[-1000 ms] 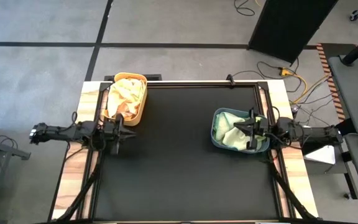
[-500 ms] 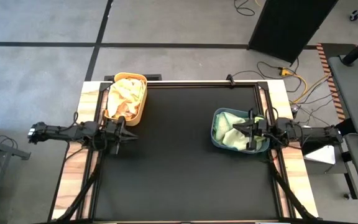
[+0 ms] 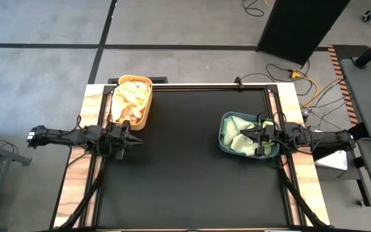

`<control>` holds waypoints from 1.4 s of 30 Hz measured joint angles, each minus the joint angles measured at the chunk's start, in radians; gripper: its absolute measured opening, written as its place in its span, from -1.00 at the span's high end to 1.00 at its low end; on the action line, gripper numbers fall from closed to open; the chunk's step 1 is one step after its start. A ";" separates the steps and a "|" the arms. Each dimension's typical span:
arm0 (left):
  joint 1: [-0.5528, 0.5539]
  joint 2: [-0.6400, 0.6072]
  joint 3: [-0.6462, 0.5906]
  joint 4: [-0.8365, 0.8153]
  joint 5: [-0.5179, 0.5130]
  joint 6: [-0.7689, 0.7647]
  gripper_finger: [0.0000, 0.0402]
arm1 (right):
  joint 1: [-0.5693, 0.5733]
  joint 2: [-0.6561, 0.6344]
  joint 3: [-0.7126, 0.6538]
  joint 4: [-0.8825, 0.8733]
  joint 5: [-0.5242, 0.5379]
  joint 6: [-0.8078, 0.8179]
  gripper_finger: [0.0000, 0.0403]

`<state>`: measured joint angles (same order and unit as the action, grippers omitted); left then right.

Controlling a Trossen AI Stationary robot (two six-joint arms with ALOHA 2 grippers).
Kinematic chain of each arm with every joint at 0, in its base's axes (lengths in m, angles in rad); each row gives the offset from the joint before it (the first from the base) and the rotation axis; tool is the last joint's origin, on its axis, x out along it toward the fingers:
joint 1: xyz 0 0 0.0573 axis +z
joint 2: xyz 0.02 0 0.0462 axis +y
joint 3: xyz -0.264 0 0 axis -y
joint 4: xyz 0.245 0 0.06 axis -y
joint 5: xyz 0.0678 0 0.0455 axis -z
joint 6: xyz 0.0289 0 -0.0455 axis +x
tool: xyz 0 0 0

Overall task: Sort towels by color in basket
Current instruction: Return to Home Position

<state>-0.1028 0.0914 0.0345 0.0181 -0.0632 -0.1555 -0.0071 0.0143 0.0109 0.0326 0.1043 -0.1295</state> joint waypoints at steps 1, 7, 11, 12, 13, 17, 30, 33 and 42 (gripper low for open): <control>0.000 0.002 0.000 0.000 0.000 0.000 0.93 | 0.000 0.000 0.000 -0.001 0.000 0.000 0.94; 0.000 0.011 0.000 0.005 0.000 0.000 0.93 | 0.000 0.001 0.000 -0.002 0.000 -0.001 0.94; 0.000 0.016 0.002 0.007 0.000 0.000 0.93 | 0.000 0.001 0.000 -0.001 0.000 -0.001 0.94; 0.000 0.017 0.002 0.007 0.001 0.000 0.93 | 0.000 0.001 0.000 -0.001 0.000 -0.001 0.94; 0.000 0.019 0.002 0.007 0.001 0.000 0.93 | 0.000 0.001 0.000 -0.001 0.000 -0.001 0.94; 0.000 0.019 0.002 0.007 0.001 0.000 0.93 | 0.000 0.001 0.000 -0.001 0.000 -0.001 0.94; 0.000 0.019 0.002 0.008 0.002 0.000 0.93 | 0.000 0.001 0.000 0.000 0.001 -0.001 0.94; 0.000 0.019 0.002 0.008 0.002 0.000 0.93 | 0.000 0.001 0.000 0.000 0.001 -0.001 0.94; 0.000 0.019 0.003 0.008 0.002 0.000 0.93 | 0.000 0.001 0.000 0.000 0.001 -0.001 0.94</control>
<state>-0.1032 0.1101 0.0372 0.0257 -0.0612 -0.1551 -0.0071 0.0154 0.0105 0.0330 0.1051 -0.1307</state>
